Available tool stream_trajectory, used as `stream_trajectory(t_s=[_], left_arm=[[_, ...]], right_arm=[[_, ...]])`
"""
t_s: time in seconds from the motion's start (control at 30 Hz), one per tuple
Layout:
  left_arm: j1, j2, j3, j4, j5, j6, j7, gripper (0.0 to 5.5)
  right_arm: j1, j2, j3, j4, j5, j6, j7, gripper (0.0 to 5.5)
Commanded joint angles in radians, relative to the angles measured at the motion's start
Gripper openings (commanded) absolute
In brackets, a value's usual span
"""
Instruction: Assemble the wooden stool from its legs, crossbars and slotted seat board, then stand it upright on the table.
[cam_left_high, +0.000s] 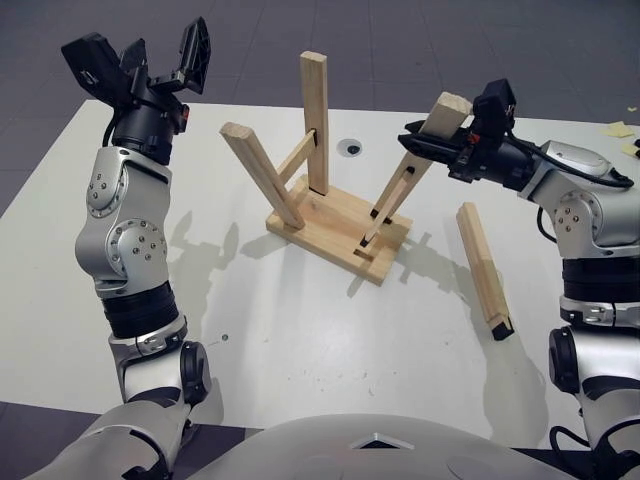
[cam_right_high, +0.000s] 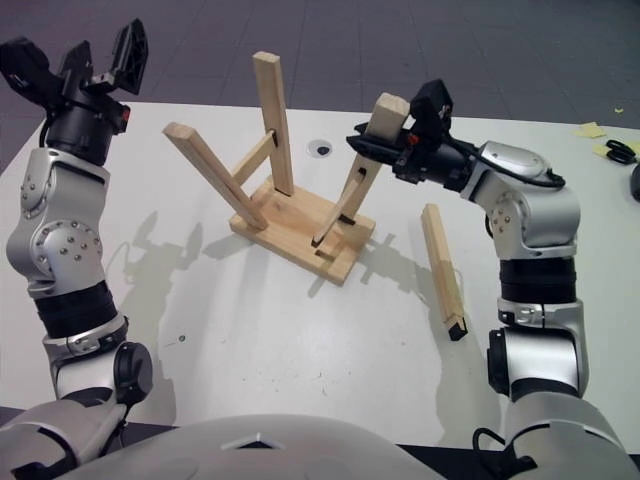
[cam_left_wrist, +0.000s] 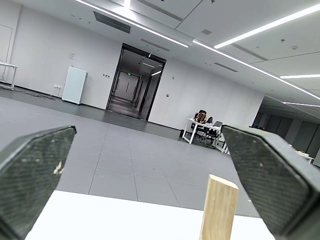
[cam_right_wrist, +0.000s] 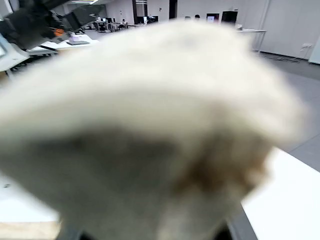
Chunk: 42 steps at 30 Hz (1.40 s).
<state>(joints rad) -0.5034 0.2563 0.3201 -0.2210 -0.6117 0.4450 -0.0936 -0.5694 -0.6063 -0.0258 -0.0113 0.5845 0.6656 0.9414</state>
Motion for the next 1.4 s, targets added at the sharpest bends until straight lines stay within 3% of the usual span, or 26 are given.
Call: stream_trajectory(t_s=[0.03, 0.27, 0.53, 0.87, 1.1, 1.4], left_arm=[[0.007, 0.003, 0.002, -0.010, 0.006, 0.005, 0.005, 5.40], [0.021, -0.005, -0.001, -0.019, 0.009, 0.001, 0.008, 5.40], [0.036, -0.006, 0.002, -0.024, 0.010, 0.000, 0.010, 5.40], [0.056, -0.012, -0.003, -0.037, 0.014, 0.000, 0.015, 5.40], [0.059, -0.012, -0.006, -0.040, 0.011, 0.003, 0.019, 5.40], [0.062, -0.015, -0.008, -0.044, 0.010, 0.003, 0.025, 5.40]], right_arm=[[0.075, -0.025, 0.031, -0.029, -0.010, 0.097, -0.021, 1.02], [0.090, -0.002, 0.002, -0.083, -0.007, 0.106, -0.123, 1.02], [0.020, 0.026, -0.161, -0.126, 0.145, 0.245, -0.254, 1.02], [0.088, 0.024, -0.186, -0.199, 0.193, 0.331, -0.298, 1.02], [0.093, 0.059, -0.177, -0.202, 0.177, 0.290, -0.344, 1.02], [0.057, 0.017, -0.132, -0.147, 0.117, 0.222, -0.292, 1.02]])
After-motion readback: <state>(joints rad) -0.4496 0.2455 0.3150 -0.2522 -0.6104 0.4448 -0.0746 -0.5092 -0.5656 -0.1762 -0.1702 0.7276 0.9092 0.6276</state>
